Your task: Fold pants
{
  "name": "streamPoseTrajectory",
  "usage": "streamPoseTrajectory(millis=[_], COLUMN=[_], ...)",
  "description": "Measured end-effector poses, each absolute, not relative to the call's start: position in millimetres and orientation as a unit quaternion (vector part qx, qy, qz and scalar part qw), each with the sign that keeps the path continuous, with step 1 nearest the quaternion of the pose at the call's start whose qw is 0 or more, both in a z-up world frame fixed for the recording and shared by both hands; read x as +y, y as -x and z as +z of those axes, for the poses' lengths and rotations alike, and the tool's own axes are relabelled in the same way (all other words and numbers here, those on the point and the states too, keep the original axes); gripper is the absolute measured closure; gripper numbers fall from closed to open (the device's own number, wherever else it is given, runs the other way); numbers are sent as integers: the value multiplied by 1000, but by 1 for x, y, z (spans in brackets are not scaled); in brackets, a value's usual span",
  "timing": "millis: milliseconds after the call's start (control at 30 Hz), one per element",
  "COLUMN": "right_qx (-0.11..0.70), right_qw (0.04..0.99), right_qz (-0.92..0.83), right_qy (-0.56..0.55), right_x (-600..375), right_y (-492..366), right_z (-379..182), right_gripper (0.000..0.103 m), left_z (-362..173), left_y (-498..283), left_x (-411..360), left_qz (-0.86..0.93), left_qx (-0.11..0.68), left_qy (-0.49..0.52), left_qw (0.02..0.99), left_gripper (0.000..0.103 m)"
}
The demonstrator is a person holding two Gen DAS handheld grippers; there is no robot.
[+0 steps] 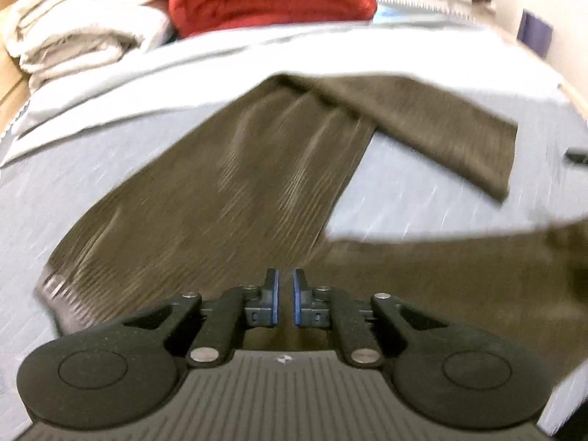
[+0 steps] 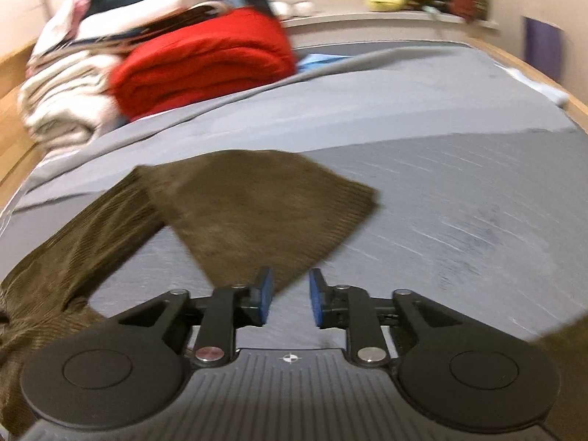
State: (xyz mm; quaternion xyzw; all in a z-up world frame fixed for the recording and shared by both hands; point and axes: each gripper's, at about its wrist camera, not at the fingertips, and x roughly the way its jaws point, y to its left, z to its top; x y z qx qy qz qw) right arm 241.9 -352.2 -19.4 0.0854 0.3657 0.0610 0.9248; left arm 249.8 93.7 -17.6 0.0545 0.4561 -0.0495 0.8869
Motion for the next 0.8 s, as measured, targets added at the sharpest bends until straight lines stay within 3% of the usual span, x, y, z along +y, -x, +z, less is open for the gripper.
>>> streamPoseTrajectory(millis=[233,400,467,533,667,700,733,800], right_qx=[377,416,435,442,428,426,421,418], right_qw=[921,900,888,881,879,878,879,882], right_qz=[92,115,122,129,152,158,161,168], right_qy=[7,62,87,108,147,152,154,139], right_x=[-287,-266,-263,-263,-259,-259,-260,-269], right_y=[-283,-304,-309,-309,-309,-310,-311,-317], right_z=[-48,-83,-98,-108,-111,-110,-107,-100], right_gripper=[62,58,56,51,48,54,73,90], left_z=[-31,-59,-74,-86,-102,-105,-110,-113], left_y=[-313,-360,-378,-391,-409,-413,-418,-422], left_x=[41,29,25,23,17,14,12,4], left_qz=[-57,-53,-44,-40,-46,-52,-57,-55], left_qx=[426,438,453,465,473,477,479,479], left_qy=[-32,-1,-5,-6,-18,-22,-27,-57], left_qw=[902,897,890,884,880,877,875,874], left_gripper=[94,93,86,66,58,56,56,59])
